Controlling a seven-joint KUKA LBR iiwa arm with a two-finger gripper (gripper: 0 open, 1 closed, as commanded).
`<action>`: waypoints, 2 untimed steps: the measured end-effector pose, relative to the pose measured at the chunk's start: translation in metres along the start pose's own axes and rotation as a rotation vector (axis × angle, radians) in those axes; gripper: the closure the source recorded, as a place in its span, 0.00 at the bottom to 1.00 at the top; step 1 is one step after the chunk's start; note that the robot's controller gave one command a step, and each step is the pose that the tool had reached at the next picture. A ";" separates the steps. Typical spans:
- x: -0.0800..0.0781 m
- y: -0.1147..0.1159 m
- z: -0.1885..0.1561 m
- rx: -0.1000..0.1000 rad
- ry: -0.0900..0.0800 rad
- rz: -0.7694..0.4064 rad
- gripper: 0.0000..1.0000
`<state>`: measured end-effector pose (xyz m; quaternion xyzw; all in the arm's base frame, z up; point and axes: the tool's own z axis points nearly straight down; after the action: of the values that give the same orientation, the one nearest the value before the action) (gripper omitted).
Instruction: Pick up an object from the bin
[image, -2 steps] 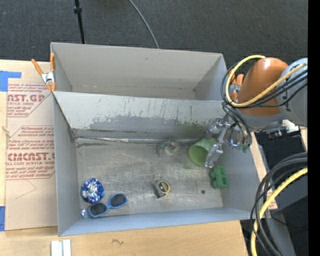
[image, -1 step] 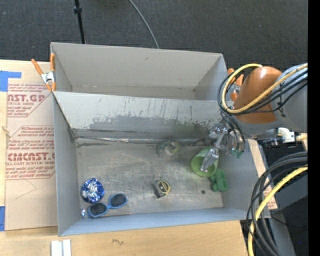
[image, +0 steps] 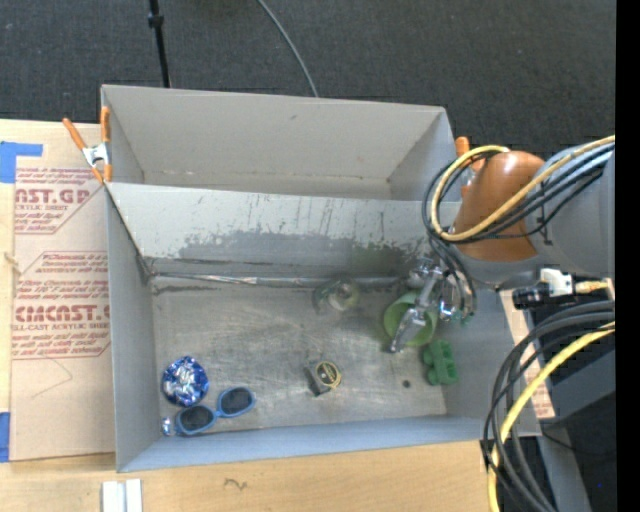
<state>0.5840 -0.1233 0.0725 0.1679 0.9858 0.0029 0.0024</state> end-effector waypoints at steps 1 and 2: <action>0.000 -0.002 0.000 0.002 0.000 0.002 1.00; 0.000 0.000 -0.014 0.005 0.001 0.001 1.00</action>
Offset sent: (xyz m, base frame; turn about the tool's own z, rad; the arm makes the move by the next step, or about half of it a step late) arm 0.0000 0.0000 0.0000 0.0000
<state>0.5842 -0.1239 0.0868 0.1682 0.9857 0.0004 0.0016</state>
